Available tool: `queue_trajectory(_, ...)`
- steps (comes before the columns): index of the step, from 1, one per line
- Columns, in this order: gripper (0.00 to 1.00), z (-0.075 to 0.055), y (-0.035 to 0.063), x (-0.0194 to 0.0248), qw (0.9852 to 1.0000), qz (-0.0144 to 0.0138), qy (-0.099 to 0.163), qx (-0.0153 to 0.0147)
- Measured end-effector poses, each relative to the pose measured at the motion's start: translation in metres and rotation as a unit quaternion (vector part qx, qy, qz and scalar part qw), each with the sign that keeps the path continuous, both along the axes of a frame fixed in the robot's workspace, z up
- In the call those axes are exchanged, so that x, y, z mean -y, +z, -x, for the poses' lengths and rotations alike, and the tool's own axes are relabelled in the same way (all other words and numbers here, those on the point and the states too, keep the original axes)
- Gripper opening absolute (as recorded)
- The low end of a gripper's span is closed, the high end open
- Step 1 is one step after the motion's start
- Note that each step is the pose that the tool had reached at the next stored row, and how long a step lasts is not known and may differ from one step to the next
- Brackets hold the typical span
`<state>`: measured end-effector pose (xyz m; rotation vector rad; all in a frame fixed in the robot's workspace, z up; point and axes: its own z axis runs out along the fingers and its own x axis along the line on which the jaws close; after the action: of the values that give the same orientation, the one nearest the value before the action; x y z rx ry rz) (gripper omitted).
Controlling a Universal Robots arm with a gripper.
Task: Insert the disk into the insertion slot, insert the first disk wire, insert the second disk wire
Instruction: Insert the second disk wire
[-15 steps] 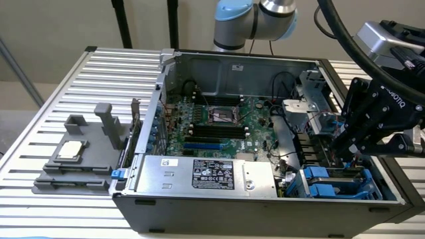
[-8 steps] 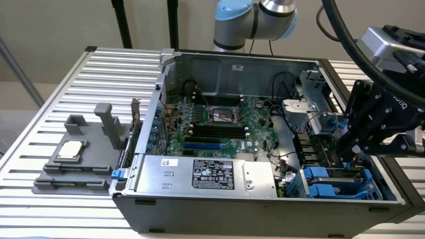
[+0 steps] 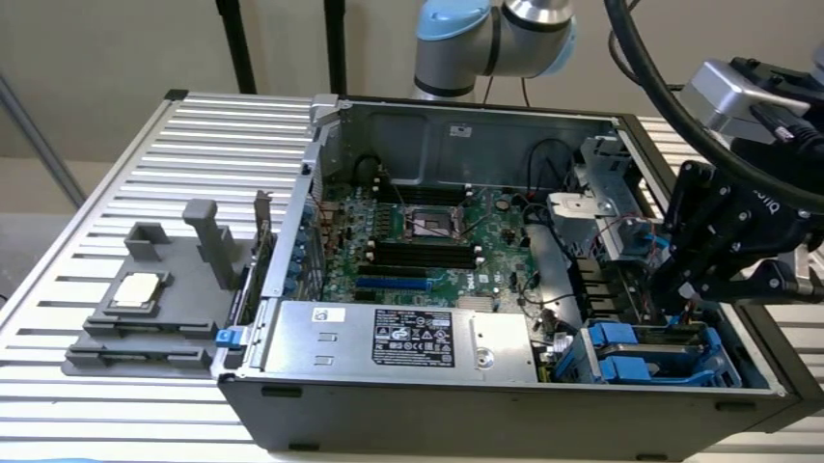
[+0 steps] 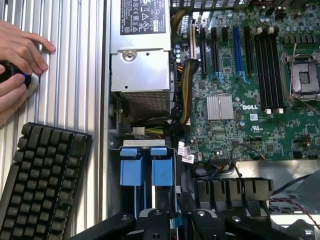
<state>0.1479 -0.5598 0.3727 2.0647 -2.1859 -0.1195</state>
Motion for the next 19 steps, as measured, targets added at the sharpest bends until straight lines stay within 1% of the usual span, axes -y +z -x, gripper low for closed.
queue_trajectory(2,0.25,-0.0012,0.0001,0.0,1.0,0.002,0.0,-0.0039)
queue_trajectory(5,0.25,-0.0036,-0.0003,0.0,1.0,0.0037,0.0,-0.0082)
queue_trajectory(6,0.25,-0.0047,-0.0005,0.0,1.0,0.0041,0.0,-0.009)
queue_trajectory(8,0.25,-0.0063,-0.0018,0.0,0.9999,0.0045,0.0,-0.0094)
queue_trajectory(13,0.25,-0.0065,-0.0089,0.0,0.9999,0.0045,0.0,-0.0094)
queue_trajectory(16,0.25,-0.0065,-0.0094,0.0,0.9999,0.0047,0.002,-0.0094)
queue_trajectory(18,0.25,-0.0066,-0.0095,0.0,0.9999,0.0046,0.003,-0.009)
queue_trajectory(19,0.25,-0.0065,-0.0096,0.0,0.9999,0.0046,0.004,-0.0081)
